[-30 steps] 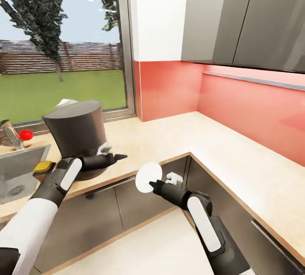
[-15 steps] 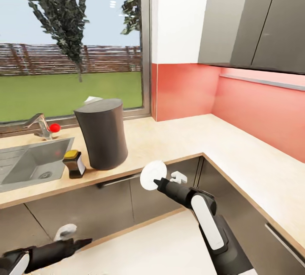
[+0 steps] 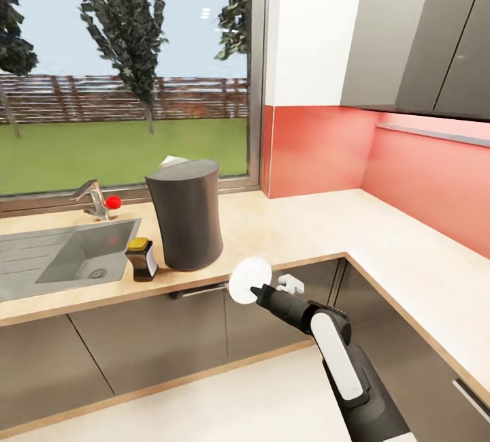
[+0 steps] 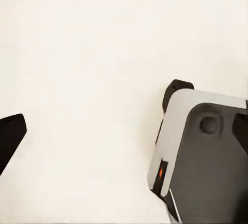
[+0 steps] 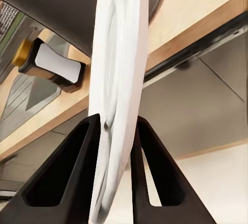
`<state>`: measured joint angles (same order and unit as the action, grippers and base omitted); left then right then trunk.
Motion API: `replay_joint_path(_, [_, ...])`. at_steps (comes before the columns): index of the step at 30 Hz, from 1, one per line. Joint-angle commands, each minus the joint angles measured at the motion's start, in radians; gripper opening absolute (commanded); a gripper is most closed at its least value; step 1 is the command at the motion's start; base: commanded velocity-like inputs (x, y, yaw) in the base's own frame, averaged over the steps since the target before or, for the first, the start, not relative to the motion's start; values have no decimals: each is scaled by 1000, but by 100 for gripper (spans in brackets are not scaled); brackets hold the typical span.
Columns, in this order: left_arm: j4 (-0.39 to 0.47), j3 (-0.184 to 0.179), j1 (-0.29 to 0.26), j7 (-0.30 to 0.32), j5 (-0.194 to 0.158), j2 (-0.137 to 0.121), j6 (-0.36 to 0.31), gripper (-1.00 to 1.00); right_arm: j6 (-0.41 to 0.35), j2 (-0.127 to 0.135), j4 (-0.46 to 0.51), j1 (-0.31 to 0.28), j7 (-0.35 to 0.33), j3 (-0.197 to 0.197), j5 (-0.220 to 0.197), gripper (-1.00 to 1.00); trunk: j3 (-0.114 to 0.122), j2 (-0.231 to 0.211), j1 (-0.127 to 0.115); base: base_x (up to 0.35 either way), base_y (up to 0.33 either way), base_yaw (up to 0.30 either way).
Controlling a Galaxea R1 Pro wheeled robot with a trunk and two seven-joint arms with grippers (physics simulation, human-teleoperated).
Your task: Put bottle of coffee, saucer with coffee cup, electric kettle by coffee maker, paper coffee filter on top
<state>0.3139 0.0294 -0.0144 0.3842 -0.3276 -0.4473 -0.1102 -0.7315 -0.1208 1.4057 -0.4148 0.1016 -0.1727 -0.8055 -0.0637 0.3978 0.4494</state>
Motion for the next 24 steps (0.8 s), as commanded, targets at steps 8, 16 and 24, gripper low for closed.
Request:
replay_joint_path(8, [-11,4,0,-387,167,116,-9,100,-3,1,18,-1,-38,91,-14,-100,-2,2,1,0,0,7])
replay_joint_path(16, [-12,4,0,-631,214,199,-71,100,-3,-3,21,-4,-61,178,-33,-100,-2,2,1,4,0,0])
replay_joint_path(24, [-94,4,1,-775,217,252,-95,100,-3,-39,15,-6,-60,183,-88,-100,-2,2,1,247,0,0])
